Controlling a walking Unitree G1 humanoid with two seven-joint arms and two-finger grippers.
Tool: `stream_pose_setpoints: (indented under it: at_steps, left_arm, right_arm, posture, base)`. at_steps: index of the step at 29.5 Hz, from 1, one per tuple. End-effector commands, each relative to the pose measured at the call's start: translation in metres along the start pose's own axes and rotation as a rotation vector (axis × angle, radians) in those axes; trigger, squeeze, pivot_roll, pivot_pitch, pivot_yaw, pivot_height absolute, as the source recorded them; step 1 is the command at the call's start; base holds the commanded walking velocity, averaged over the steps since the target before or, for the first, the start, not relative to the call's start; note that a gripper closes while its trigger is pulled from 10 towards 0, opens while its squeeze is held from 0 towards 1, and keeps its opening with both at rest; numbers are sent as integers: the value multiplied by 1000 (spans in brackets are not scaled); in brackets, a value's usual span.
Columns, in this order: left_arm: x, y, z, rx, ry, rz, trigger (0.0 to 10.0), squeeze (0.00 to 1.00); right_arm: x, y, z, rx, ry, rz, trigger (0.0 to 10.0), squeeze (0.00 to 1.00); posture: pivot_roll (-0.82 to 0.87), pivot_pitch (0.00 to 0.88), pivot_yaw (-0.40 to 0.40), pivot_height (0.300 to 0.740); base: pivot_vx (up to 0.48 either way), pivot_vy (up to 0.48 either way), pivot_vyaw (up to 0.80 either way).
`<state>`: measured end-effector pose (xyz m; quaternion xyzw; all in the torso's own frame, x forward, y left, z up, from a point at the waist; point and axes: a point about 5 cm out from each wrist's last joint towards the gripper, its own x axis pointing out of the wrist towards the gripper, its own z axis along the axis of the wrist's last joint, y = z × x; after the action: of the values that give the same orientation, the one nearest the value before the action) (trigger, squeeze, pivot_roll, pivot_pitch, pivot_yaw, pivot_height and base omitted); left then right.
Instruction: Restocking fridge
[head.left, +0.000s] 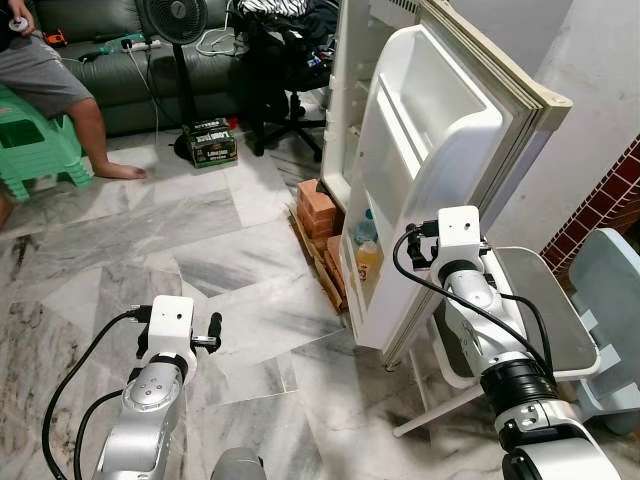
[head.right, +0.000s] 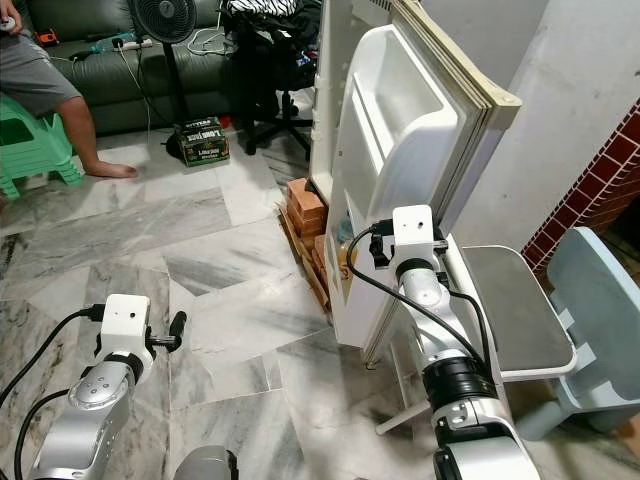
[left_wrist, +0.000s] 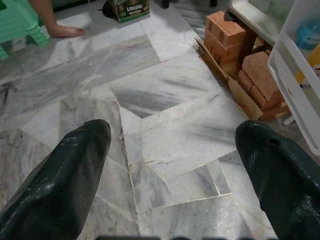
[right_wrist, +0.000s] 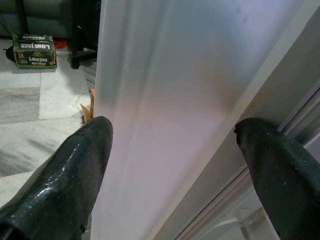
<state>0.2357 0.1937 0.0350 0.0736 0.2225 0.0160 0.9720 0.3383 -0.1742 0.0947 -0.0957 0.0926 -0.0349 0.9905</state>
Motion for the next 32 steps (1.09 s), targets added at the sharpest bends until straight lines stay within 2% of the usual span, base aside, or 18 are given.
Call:
stream_pose_setpoints:
  at_steps: [1,4,8,10,15,20,21,23,27,29,30,32]
  left_arm:
    - [1,0,2,6,-3,9,10000,0]
    - [1,0,2,6,-4,11,10000,0]
    - [1,-1,2,5,-3,15,10000,0]
    - [1,0,2,4,-3,17,10000,0]
    - [1,0,1,2,-1,19,10000,0]
    - [2,0,1,5,1,13,10000,0]
    - [2,0,1,7,2,9,10000,0]
    - [3,0,1,9,2,6,10000,0]
    - [4,0,2,5,1,2,10000,0]
    - [4,-2,4,15,-9,-11,10000,0]
    - [4,-2,4,15,-9,-11,10000,0]
    - [4,-2,4,11,-15,-14,10000,0]
  right_arm:
    - [5,-29,10,19,-31,-125,10000,0]
    - [6,-34,14,18,-57,-159,10000,0]
    - [6,-49,29,78,-157,-208,10000,0]
    - [3,-57,31,58,-176,-226,10000,0]
    - [-9,-75,18,37,-161,-280,10000,0]
    - [-24,-93,2,-31,-128,-346,10000,0]
    - [-28,-97,-3,-9,-117,-364,10000,0]
    - [-29,-97,-3,14,-125,-359,10000,0]
    - [-31,-80,5,80,-193,-267,10000,0]
    - [-33,-68,8,70,-205,-217,10000,0]
    - [-33,-68,8,70,-205,-217,10000,0]
    - [-36,-58,5,80,-187,-195,10000,0]
  posture:
    - [108,0,-13,740]
    - [110,0,-16,740]
    - [109,0,-19,740]
    - [109,0,-19,740]
    - [99,0,-19,740]
    - [88,0,-14,740]
    - [83,0,-11,740]
    - [81,0,-8,740]
    - [77,0,-5,740]
    - [78,0,-5,740]
    - [78,0,-5,740]
    - [79,0,-7,740]
  base:
    - [0,0,0]
    - [0,0,0]
    - [0,0,0]
    - [0,0,0]
    - [0,0,0]
    - [0,0,0]
    - [0,0,0]
    - [0,0,0]
    - [0,0,0]
    - [0,0,0]
    - [0,0,0]
    - [0,480,-800]
